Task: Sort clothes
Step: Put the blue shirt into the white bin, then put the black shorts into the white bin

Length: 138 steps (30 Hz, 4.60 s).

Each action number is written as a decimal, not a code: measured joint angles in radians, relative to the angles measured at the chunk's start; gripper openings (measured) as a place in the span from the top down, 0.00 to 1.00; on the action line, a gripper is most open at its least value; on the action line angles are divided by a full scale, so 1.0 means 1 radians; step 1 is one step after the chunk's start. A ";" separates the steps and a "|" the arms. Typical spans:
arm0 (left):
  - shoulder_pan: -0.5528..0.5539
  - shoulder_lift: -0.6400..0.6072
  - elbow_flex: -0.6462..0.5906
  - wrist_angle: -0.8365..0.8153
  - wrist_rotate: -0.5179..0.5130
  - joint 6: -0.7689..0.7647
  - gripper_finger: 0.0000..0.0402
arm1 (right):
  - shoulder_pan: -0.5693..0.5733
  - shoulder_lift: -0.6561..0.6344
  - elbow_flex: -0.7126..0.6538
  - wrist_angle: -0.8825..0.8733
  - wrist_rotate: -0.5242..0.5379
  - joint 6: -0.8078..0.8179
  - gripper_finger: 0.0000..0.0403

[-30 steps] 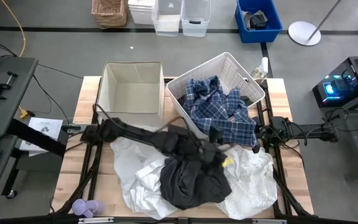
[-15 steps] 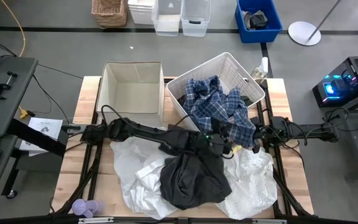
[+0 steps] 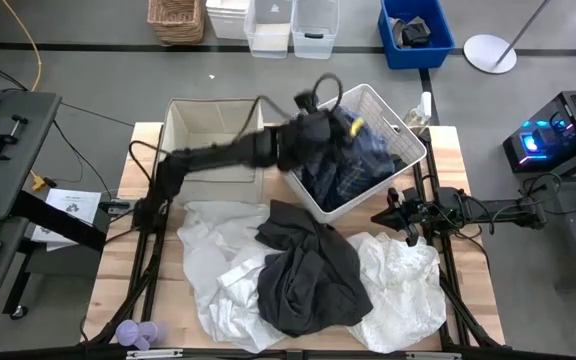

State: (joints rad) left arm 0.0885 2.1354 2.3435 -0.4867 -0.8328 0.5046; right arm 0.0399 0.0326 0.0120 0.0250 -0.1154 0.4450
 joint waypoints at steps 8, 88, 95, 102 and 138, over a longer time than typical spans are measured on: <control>0.143 0.067 -0.009 -0.608 0.337 -0.488 1.00 | 0.000 0.000 0.000 0.000 0.000 0.000 1.00; -0.410 -0.106 -0.675 -0.294 0.745 -1.231 0.36 | 0.000 0.015 0.000 0.000 0.000 0.000 1.00; -0.394 -0.051 -0.772 -0.199 0.799 -1.167 0.41 | 0.000 0.026 0.000 0.000 0.000 0.000 1.00; -0.439 -0.077 -0.718 -0.100 0.752 -1.012 0.95 | 0.000 0.035 0.000 0.000 0.000 0.000 1.00; 0.065 0.042 -0.009 0.203 0.701 -0.724 1.00 | 0.000 0.033 0.000 0.000 0.000 0.000 1.00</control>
State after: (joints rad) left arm 0.1530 2.1777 2.3348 -0.2836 -0.1316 -0.2196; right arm 0.0395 0.0658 0.0118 0.0249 -0.1150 0.4450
